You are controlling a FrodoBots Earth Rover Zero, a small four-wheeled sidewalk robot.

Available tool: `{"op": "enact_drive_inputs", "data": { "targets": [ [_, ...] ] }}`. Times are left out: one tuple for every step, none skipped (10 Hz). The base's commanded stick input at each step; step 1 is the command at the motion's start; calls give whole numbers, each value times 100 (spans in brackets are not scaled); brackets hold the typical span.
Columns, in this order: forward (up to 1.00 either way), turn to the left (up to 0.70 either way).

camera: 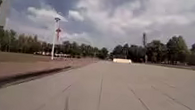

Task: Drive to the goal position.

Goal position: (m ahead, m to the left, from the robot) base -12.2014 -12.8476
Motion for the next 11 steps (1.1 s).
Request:
{"op": "enact_drive_inputs", "data": {
  "targets": [
    [100, -1],
    [100, -1],
    [100, -1],
    [100, -2],
    [100, -18],
    [100, -37],
    [100, -38],
    [100, -38],
    [100, -13],
    [100, 0],
    [100, 0]
  ]
}}
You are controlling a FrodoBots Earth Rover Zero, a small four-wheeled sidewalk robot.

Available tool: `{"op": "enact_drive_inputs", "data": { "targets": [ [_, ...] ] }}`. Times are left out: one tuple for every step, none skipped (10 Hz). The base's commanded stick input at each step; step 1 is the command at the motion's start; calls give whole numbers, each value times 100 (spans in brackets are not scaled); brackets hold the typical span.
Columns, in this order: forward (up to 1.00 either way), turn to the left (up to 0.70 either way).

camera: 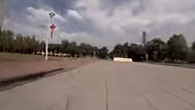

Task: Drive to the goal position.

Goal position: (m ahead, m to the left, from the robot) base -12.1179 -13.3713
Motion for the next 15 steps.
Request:
{"op": "enact_drive_inputs", "data": {
  "targets": [
    [100, 0],
    [100, 0],
    [100, 0],
    [100, 0],
    [100, 0],
    [100, 0],
    [100, -3],
    [100, -16],
    [100, -32],
    [100, -38],
    [100, -38],
    [100, -38],
    [100, -38],
    [100, -38],
    [100, -38]
  ]
}}
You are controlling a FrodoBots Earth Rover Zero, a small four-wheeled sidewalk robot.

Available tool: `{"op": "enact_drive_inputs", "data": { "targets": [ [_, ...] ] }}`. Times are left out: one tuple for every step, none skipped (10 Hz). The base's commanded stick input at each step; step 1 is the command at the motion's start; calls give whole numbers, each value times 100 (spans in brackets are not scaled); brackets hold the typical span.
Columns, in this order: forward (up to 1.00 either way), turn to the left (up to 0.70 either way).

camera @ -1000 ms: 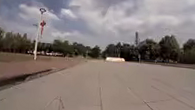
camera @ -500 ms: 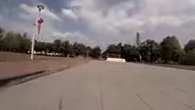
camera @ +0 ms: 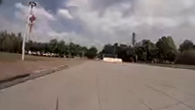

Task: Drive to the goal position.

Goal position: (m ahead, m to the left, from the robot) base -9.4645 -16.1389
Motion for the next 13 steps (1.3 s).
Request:
{"op": "enact_drive_inputs", "data": {
  "targets": [
    [100, -38],
    [100, -38],
    [100, -38],
    [100, -38],
    [100, -38],
    [100, -38],
    [100, -38],
    [100, -38],
    [100, -38],
    [100, -38],
    [100, -38],
    [100, -38],
    [100, -38]
  ]
}}
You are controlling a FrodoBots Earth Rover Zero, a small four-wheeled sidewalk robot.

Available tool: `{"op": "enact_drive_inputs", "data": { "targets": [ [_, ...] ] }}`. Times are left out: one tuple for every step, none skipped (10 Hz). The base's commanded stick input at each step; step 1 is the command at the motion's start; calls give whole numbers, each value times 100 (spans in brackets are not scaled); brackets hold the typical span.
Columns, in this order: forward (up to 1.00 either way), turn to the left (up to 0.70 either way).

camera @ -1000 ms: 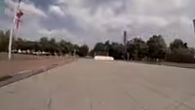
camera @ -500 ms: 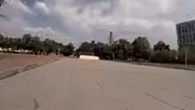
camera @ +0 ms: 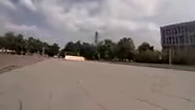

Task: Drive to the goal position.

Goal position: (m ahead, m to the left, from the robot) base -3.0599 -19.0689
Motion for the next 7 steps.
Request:
{"op": "enact_drive_inputs", "data": {
  "targets": [
    [100, -38],
    [100, -38],
    [100, -38],
    [100, -38],
    [100, -38],
    [100, -38],
    [100, -38]
  ]
}}
